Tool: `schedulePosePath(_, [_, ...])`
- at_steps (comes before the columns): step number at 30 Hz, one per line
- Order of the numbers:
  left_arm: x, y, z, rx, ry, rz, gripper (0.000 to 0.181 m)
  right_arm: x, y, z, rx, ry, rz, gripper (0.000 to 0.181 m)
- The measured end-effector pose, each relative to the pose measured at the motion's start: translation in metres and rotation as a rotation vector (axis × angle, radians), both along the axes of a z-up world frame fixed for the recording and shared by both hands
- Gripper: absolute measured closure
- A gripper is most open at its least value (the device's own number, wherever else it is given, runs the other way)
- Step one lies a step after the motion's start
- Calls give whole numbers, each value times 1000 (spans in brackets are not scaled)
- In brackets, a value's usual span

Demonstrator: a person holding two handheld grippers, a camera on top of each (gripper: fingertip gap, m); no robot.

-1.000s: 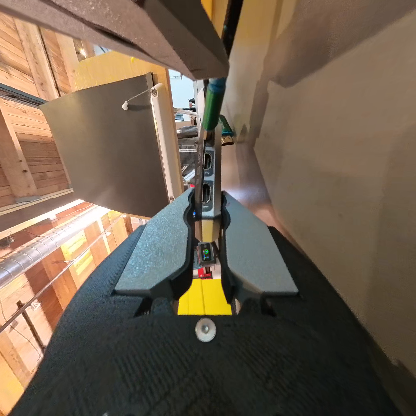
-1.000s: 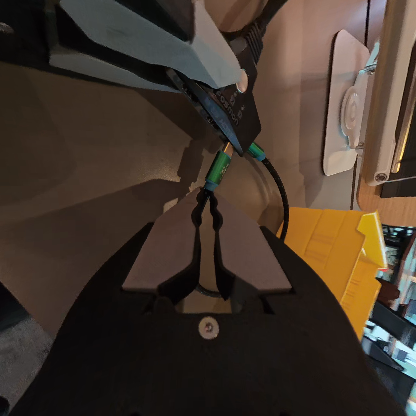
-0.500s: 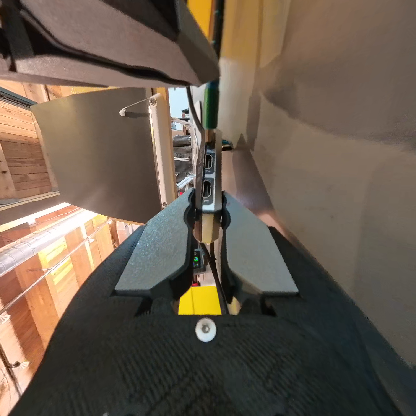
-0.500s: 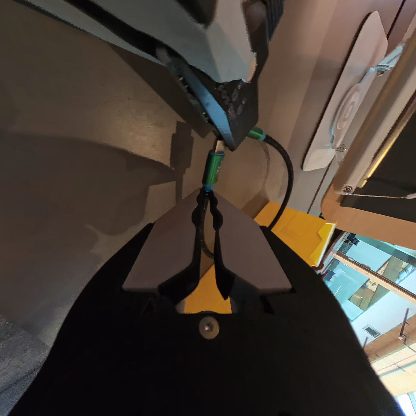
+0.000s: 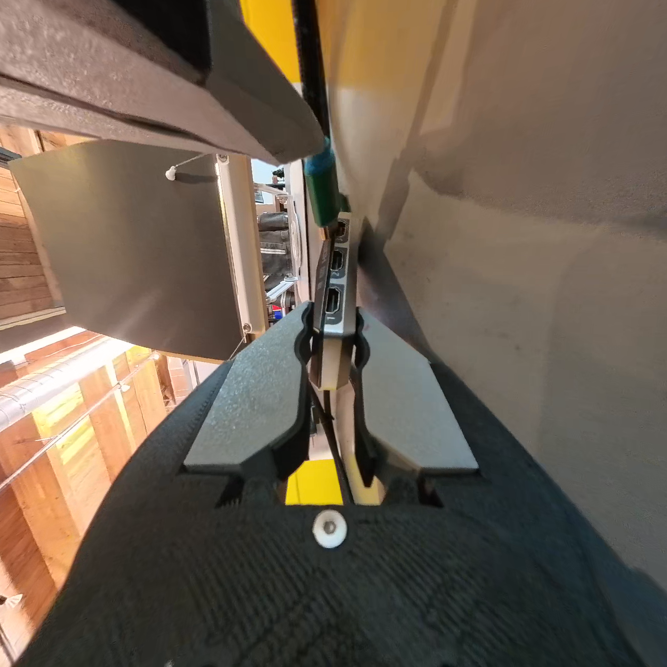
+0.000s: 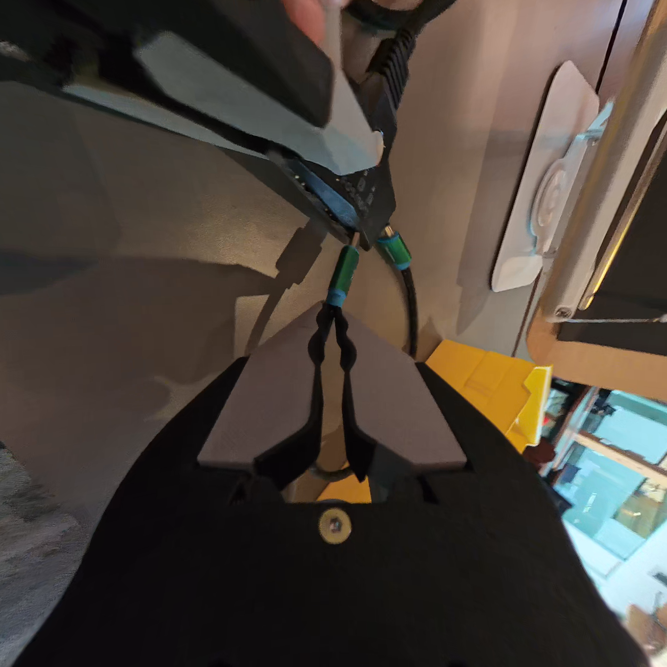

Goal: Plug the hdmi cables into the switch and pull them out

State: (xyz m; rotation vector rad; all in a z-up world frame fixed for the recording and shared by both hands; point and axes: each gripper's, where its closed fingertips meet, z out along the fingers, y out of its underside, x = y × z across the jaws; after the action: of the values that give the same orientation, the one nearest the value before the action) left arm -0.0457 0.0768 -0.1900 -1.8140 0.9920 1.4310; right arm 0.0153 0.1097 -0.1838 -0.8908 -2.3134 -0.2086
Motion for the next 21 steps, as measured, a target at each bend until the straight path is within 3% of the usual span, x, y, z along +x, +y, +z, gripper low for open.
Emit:
schedulePosePath(3, [4, 1, -1, 9, -61, -32, 162, -1, -10, -7, -2, -13, 124, 181])
schedulePosePath(6, [10, 1, -1, 14, -118, -62, 162, -5, 7, -4, 52, -4, 83, 181])
schedulePosePath(11, [4, 1, -2, 7, -87, -38, 162, -12, -3, 6, -176, 117, 76, 181])
schedulePosePath(13, [3, 1, -2, 3, -57, -36, 162, -10, 5, 14, -323, 223, -21, 181])
schedulePosePath(17, [3, 1, -2, 6, -66, -34, 162, 3, 27, 11, -773, 346, -374, 181])
schedulePosePath(19, [2, 1, -2, 7, -69, -33, 162, 5, 27, 7, -957, 387, -453, 162])
schedulePosePath(21, [3, 1, -1, 6, -62, -33, 162, 4, 23, 3, -1069, 420, -479, 157])
